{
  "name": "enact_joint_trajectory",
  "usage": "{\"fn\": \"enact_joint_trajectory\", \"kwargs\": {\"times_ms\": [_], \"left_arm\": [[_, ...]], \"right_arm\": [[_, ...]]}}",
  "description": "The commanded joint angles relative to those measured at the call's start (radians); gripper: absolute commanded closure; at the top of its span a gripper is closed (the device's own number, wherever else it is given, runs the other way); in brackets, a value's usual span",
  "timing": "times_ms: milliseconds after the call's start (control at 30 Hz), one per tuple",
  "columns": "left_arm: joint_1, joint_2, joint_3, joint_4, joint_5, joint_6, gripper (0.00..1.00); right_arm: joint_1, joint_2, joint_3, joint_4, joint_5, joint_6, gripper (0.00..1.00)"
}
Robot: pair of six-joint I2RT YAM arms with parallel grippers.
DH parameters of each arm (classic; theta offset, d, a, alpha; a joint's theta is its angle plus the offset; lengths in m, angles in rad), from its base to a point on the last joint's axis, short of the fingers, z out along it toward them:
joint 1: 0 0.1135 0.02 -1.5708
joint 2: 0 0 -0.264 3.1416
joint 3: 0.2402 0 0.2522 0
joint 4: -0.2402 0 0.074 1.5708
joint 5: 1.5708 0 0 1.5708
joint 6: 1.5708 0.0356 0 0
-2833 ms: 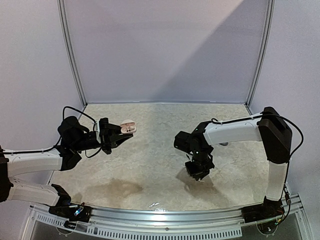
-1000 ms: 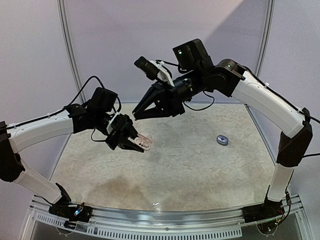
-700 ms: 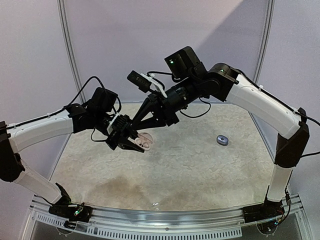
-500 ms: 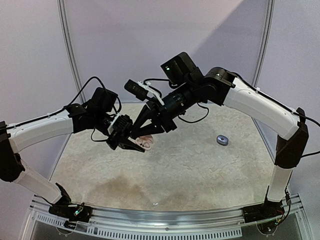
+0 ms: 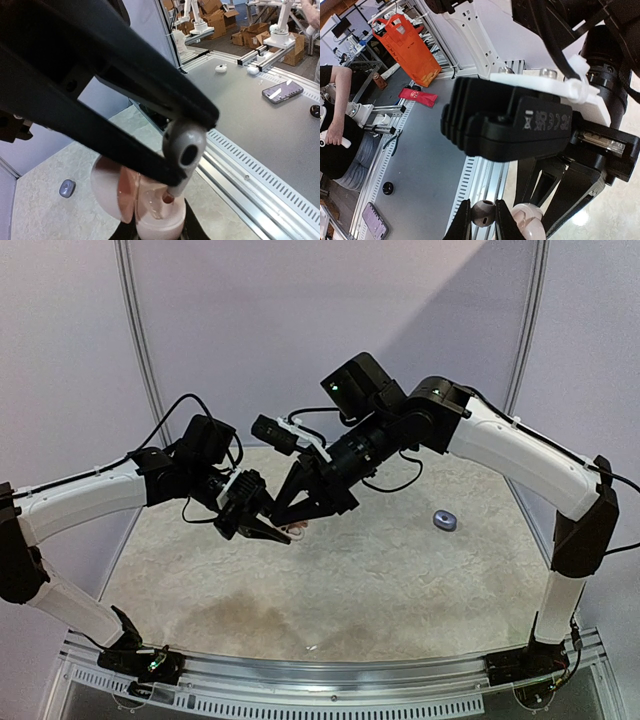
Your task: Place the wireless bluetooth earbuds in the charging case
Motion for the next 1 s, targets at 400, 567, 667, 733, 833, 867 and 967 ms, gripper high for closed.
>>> {"fn": "enact_joint_trajectory", "kwargs": {"times_ms": [400, 567, 667, 733, 833, 867, 967], "left_arm": [[-0.016, -0.015, -0.01, 0.006, -0.023, 0.017, 1.0], [-0.016, -0.017, -0.013, 0.024, -0.019, 0.009, 1.0], [-0.016, -0.019, -0.016, 0.027, -0.018, 0.008, 1.0], [-0.016, -0.019, -0.017, 0.026, -0.017, 0.006, 1.0], [-0.016, -0.019, -0.018, 0.029, -0.016, 0.003, 1.0], [-0.016, -0.018, -0.018, 0.032, -0.014, 0.0, 1.0], [-0.016, -0.019, -0.02, 0.043, -0.013, -0.009, 1.0]], "right_arm": [[0.004, -0.026, -0.025, -0.053, 0.087, -0.033, 1.0], [0.005, -0.029, -0.025, -0.066, 0.111, -0.048, 1.0], [0.004, -0.029, -0.026, -0.084, 0.131, -0.058, 1.0], [0.005, -0.028, -0.024, -0.09, 0.149, -0.061, 1.0], [0.004, -0.029, -0.021, -0.1, 0.182, -0.066, 1.0], [0.005, -0.03, -0.02, -0.101, 0.188, -0.072, 1.0], [0.004, -0.027, -0.012, -0.1, 0.2, -0.077, 1.0]]}}
